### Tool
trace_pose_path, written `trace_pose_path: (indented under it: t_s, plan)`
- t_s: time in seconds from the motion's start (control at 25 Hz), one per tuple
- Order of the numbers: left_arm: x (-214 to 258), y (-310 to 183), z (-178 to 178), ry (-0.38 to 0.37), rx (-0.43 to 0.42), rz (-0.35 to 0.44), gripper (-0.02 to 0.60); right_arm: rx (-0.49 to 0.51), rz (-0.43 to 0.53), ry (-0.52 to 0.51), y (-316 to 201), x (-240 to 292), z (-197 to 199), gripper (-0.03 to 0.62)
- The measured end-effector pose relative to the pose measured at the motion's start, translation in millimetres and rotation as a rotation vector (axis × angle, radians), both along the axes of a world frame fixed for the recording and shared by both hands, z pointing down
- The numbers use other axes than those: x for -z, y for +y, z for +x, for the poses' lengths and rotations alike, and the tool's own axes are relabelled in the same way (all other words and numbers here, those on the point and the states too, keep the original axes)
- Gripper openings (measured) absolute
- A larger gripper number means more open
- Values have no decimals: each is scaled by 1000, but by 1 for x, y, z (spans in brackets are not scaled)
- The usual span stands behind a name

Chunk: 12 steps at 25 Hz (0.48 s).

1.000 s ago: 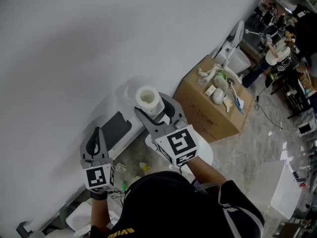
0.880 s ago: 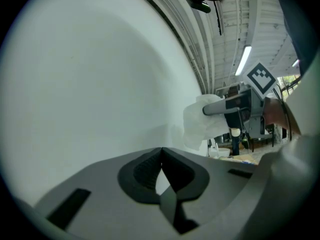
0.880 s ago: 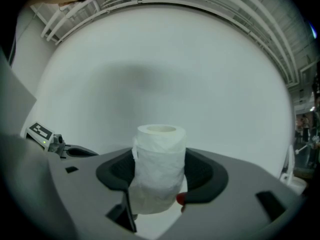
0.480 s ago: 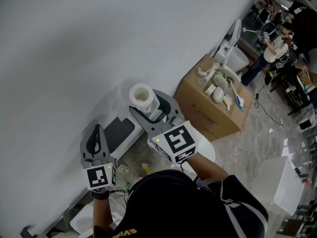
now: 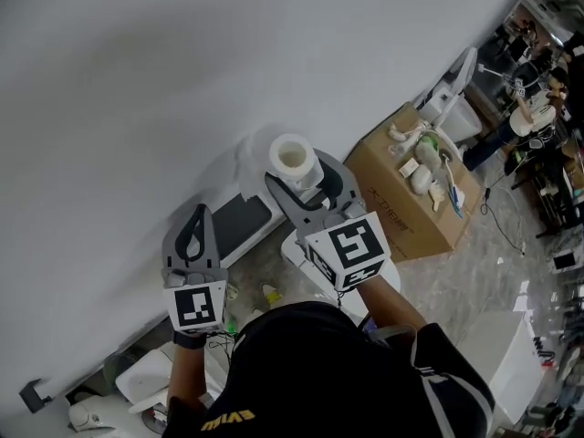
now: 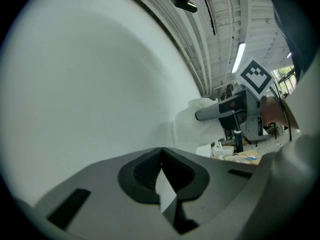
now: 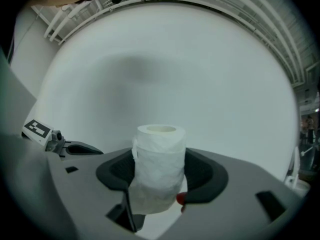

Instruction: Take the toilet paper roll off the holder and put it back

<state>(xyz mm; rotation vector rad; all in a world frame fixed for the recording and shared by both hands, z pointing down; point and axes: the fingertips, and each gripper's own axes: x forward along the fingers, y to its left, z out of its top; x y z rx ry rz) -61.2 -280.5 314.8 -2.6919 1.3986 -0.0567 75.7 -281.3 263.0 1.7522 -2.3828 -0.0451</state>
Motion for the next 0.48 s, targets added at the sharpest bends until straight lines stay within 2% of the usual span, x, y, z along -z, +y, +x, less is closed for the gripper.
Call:
trace_pose_path:
  t_s: [0.48]
  plan:
    - [-7, 5, -30, 26, 61, -19, 11, 68, -11, -18, -7, -7, -29, 270]
